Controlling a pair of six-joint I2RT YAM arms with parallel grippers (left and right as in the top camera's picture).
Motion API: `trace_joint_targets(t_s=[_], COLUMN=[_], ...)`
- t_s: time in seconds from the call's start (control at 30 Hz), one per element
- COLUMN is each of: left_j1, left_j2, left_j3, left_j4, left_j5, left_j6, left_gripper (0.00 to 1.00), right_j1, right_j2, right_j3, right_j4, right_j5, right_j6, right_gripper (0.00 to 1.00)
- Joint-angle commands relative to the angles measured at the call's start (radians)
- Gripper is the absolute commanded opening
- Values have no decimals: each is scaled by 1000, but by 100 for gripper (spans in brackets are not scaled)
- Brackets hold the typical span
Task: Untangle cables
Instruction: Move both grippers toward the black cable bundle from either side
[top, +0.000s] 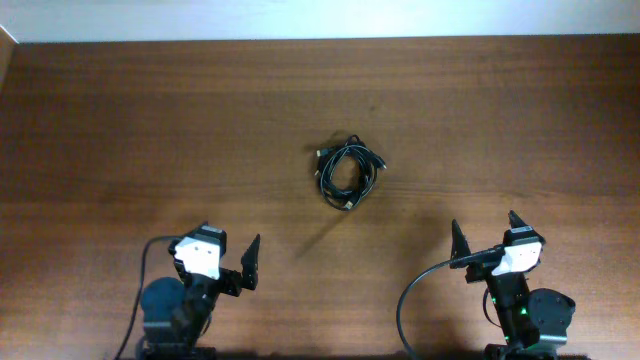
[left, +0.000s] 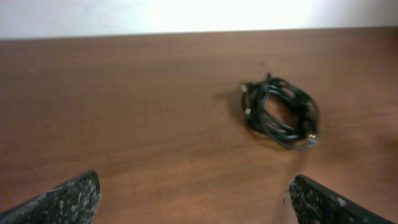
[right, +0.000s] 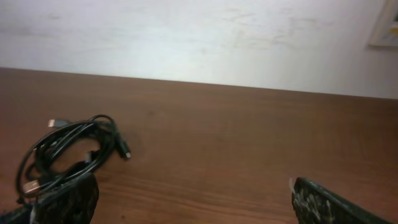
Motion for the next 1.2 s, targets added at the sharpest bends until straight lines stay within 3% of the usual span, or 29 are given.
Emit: trace_joint_targets(t_s=[0.0, 0.13, 0.23, 0.3, 0.43, 0.57, 0.73, 0.8, 0.87, 1.0, 1.17], left_j1=[2, 1, -1, -1, 0, 0, -26, -51, -84, -154, -269], left_j2=[127, 311, 362, 363, 366, 396, 409, 410, 416, 489, 579], left_j3=[221, 456, 539, 570, 586, 586, 606, 635, 677, 762, 916], left_j4=[-89, -317, -337, -342, -359, -423, -438, -440, -468, -560, -587], left_j5=[80, 156, 327, 415, 393, 377, 388, 384, 370, 316, 283], left_j6=[-21, 14, 44, 126, 83, 77, 14, -10, -19, -18, -34], left_gripper=[99, 99, 99, 99, 99, 99, 99, 99, 99, 99, 99], right_j1=[-2, -2, -2, -2, -2, 2, 136, 214, 308, 440, 491], right_j2=[22, 37, 83, 143, 345, 648, 1013, 1098, 1157, 1165, 1176], right_j3=[-4, 25, 80, 134, 276, 506, 903, 1026, 1131, 1156, 1157], right_j4=[29, 26, -22, -60, -93, -233, -559, -648, -703, -675, -635], right_j5=[-109, -133, -133, -133, -133, -165, -160, -65, -15, -91, -32], right_j6=[5, 0, -17, -45, -45, -45, -130, -131, -131, -129, -138], right_gripper=[98, 99, 98, 99, 98, 98, 98, 99, 98, 98, 99])
